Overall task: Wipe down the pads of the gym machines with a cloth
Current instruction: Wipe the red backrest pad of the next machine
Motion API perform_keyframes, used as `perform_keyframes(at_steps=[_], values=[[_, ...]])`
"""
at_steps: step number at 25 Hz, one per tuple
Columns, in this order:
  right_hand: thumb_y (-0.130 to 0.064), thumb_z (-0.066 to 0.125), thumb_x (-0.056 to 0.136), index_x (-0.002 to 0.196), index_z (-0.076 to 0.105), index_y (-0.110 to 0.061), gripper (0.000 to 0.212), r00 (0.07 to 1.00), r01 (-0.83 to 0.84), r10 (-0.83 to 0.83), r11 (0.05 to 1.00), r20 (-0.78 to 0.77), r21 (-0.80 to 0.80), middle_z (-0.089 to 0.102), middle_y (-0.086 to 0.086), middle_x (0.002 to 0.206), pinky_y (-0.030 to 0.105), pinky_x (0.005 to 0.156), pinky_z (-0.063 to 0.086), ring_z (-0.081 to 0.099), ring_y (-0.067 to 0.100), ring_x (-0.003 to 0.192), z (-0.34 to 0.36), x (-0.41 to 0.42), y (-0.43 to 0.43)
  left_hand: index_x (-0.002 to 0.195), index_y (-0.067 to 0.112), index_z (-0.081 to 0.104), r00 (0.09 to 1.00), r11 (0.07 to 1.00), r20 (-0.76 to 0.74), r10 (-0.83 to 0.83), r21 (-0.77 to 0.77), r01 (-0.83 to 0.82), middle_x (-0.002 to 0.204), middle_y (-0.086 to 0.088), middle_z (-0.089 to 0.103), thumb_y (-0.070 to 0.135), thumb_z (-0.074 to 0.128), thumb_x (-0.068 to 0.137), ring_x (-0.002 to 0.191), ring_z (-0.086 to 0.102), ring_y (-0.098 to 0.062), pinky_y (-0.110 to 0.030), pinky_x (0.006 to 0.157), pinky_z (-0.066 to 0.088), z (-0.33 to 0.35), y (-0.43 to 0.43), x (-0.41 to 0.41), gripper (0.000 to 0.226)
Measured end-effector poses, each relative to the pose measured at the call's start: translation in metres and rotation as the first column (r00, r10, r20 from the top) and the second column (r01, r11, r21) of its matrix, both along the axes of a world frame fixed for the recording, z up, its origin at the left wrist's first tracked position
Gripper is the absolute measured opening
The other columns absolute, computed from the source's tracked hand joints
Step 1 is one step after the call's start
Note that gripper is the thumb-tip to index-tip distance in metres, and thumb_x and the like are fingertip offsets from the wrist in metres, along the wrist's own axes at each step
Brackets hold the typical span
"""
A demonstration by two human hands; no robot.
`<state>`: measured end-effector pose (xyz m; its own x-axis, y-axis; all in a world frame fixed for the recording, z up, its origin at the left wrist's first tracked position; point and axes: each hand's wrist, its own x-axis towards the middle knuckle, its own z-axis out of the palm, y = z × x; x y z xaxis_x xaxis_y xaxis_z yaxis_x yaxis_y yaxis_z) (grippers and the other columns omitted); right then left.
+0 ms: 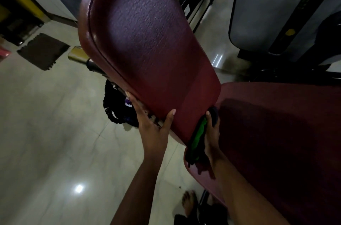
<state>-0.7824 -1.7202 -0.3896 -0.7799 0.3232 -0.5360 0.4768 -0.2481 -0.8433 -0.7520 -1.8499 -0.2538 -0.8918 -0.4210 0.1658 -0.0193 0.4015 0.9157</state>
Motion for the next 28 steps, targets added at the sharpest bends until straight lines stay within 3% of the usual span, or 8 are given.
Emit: perform_keyframes(at_steps=[4,8,12,16,18,21,25,28], values=[[-0.048,0.055,0.088,0.138,0.036,-0.036,0.055,0.996,-0.062,0.065,0.997,0.054,-0.053,0.047,-0.001,0.138,0.039,0.106,0.039,0.046,0.021,0.126,-0.001,0.044,-0.010,0.145,0.038,-0.012,1.000,0.997,0.024,-0.009,0.073,0.007,0.157,0.007,0.013,0.036,0.073,0.076,0.139,0.032,-0.016,-0.046,0.109,0.038,0.006,0.002,0.001,0.110],[-0.038,0.063,0.086,0.133,0.041,-0.032,0.053,0.992,-0.125,0.125,0.992,-0.001,0.032,0.053,-0.003,0.129,0.036,0.098,0.043,0.051,0.018,0.118,0.035,0.051,0.021,0.141,0.054,-0.004,0.996,0.996,0.056,0.071,0.050,-0.074,0.155,0.006,0.022,0.045,0.063,0.080,0.138,0.034,-0.013,-0.044,0.109,0.038,0.026,0.019,0.030,0.091],[-0.039,0.062,0.085,0.123,0.041,-0.028,0.045,0.970,-0.183,0.196,0.978,-0.145,0.101,0.057,-0.001,0.114,0.033,0.085,0.047,0.058,0.024,0.108,0.098,0.020,0.050,0.143,0.042,0.016,1.000,0.938,0.023,0.004,-0.346,0.004,0.153,0.007,0.023,0.040,0.047,0.092,0.141,0.021,-0.006,-0.024,0.112,0.025,0.058,0.048,0.053,0.060],[-0.051,0.061,0.076,0.118,0.040,-0.029,0.051,0.860,-0.254,0.301,0.953,-0.413,0.166,0.058,-0.010,0.109,0.035,0.092,0.048,0.058,0.016,0.108,0.164,-0.048,0.057,0.137,0.023,0.040,0.957,0.424,-0.034,-0.289,-0.901,0.096,0.144,-0.008,0.043,0.032,0.044,0.091,0.141,0.025,-0.024,-0.048,0.115,0.019,0.094,0.030,-0.009,0.047],[-0.054,0.061,0.077,0.116,0.044,-0.029,0.050,0.784,-0.250,0.344,0.937,-0.517,0.244,0.057,-0.011,0.107,0.028,0.089,0.047,0.057,0.017,0.108,0.195,-0.088,0.055,0.128,0.019,0.053,0.943,0.140,0.015,-0.333,-0.988,0.066,0.139,-0.011,0.050,0.030,0.044,0.088,0.137,0.034,-0.029,-0.051,0.111,0.021,0.112,0.011,-0.040,0.043],[-0.062,0.057,0.075,0.113,0.051,-0.027,0.052,0.650,-0.213,0.414,0.904,-0.637,0.370,0.057,-0.007,0.113,0.023,0.091,0.044,0.055,0.010,0.109,0.240,-0.136,0.036,0.123,0.017,0.060,0.956,-0.145,0.064,-0.285,-0.989,0.022,0.136,-0.012,0.054,0.030,0.042,0.085,0.132,0.042,-0.032,-0.051,0.111,0.020,0.117,-0.016,-0.061,0.044],[-0.057,0.048,0.080,0.122,0.050,-0.031,0.050,0.478,-0.149,0.571,0.802,-0.668,0.579,0.051,-0.002,0.128,0.035,0.105,0.036,0.045,0.017,0.122,0.263,-0.163,-0.019,0.116,0.016,0.062,0.950,-0.279,0.067,-0.305,-0.960,-0.022,0.130,-0.013,0.058,0.033,0.038,0.089,0.133,0.034,-0.034,-0.049,0.113,0.013,0.105,-0.030,-0.069,0.040],[-0.057,0.045,0.084,0.136,0.041,-0.031,0.058,0.506,0.004,0.570,0.749,-0.647,0.663,0.044,0.003,0.139,0.043,0.106,0.036,0.043,0.020,0.126,0.230,-0.167,-0.030,0.123,0.017,0.059,0.953,-0.320,0.041,-0.300,-0.946,-0.060,0.133,-0.011,0.057,0.034,0.037,0.090,0.134,0.032,-0.032,-0.049,0.113,0.013,0.102,-0.029,-0.070,0.042]])
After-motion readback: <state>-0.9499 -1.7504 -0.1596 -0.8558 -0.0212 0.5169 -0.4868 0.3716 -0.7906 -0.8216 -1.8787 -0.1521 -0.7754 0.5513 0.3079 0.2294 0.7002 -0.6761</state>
